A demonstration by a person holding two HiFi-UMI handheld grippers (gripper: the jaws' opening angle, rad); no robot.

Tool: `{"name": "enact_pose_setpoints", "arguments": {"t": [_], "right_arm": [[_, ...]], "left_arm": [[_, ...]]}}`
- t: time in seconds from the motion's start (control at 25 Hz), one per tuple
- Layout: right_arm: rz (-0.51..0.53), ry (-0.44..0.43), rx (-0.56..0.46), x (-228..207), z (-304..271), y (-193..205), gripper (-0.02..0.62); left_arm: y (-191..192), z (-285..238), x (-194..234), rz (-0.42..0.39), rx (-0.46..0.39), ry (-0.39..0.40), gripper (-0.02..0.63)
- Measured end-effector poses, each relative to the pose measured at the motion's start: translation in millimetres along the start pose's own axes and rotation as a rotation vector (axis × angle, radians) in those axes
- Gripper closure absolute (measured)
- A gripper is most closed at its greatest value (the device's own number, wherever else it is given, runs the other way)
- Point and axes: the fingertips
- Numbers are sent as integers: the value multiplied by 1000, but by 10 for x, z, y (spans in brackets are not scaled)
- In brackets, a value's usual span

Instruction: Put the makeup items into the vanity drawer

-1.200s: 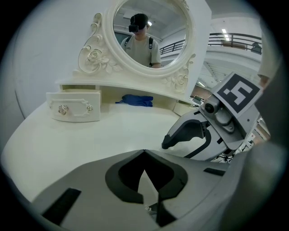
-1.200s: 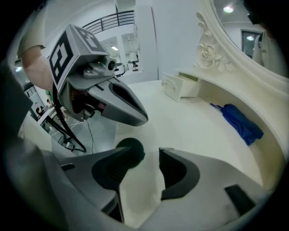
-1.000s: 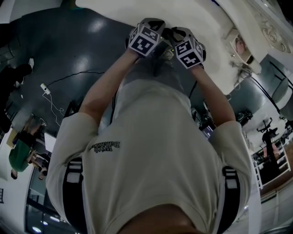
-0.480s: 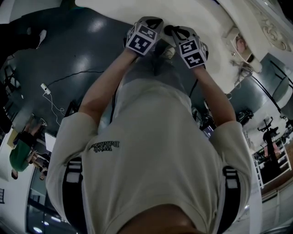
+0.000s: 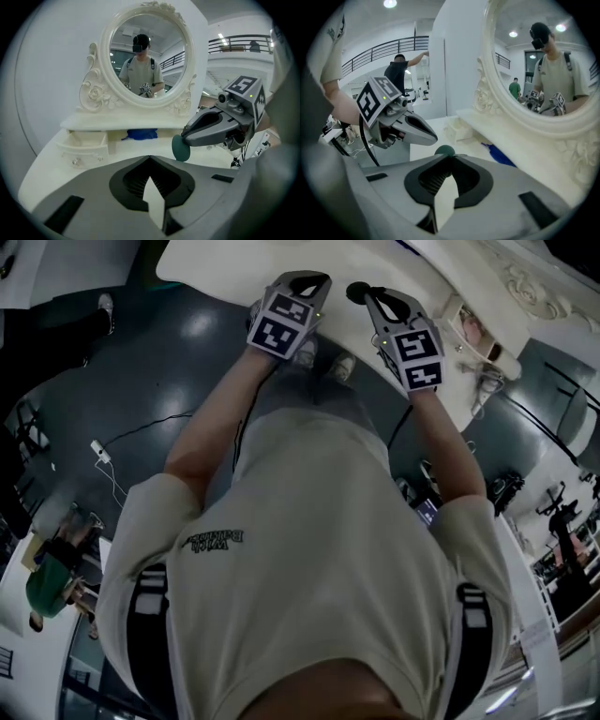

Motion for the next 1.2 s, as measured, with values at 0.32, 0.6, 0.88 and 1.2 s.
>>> {"name": "enact_pose_setpoints", "arguments": {"t": [0.32, 0.6, 0.88, 1.2], "right_arm": [[48, 141, -246, -169, 1005, -922, 566], [91, 224, -446, -37, 1895, -1440, 566], [123, 303, -606, 47, 2651, -1713, 565], [144, 312, -717, 402, 3133, -1757, 565]], "left_arm": [[-1164, 405, -108, -62, -218, 1, 592], [-2010, 969, -373, -146, -416, 10, 592], [-2566, 1371, -703, -229, -561, 26, 592], [-2752, 1956, -973, -245, -694, 7, 592]]}}
Point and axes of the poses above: the fingertips, and each gripper's own axes: z backward along the fingers, x to its left, y out of its underside, and after that the axes turned 11 degrees about -y, right-handed
